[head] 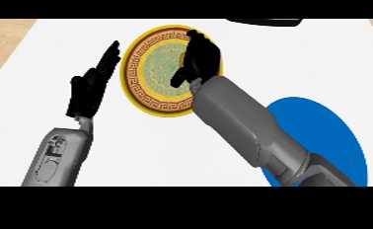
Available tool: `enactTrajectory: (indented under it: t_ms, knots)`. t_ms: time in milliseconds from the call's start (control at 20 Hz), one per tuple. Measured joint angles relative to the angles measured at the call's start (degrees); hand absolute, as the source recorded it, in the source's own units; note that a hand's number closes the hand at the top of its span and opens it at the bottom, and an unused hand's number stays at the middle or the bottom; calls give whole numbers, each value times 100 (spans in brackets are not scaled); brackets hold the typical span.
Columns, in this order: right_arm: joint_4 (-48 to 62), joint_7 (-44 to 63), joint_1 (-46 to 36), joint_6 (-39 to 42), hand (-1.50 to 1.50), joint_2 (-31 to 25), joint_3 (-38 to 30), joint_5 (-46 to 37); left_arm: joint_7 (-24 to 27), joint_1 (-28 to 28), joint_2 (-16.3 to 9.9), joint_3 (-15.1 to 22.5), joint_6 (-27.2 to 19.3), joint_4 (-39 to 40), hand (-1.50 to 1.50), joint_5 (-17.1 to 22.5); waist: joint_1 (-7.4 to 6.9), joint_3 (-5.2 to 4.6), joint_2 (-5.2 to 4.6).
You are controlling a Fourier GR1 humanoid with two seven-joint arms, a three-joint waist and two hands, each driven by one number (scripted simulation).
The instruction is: Pick the lemon from the plate and place it in the plate
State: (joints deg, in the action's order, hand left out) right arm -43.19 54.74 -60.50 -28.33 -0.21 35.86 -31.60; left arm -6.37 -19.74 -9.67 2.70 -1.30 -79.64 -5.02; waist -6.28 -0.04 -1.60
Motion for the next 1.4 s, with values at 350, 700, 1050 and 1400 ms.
enactTrajectory:
  t_ms: [350, 700, 1050, 1400]
  knots:
    - [27, -776, -1, -1247, -150, 2, -144, 726, 36, -8, -14, -42, 28, 30, 0, 16, -10, 7, 3]
    - [-264, -1113, 212, -2641, -150, -10, -278, 929, 102, 215, -86, -170, -44, 30, 0, -6, 272, 5, 101]
    - [-1190, -959, 1110, -3194, -150, -122, -401, 456, 185, 508, -233, -433, -46, 28, 0, 80, 668, 2, 202]
    - [-3233, -749, 2722, -3031, -150, -882, -356, 88, 31, 494, -261, -522, 8, -77, 0, 135, 746, 3, 205]
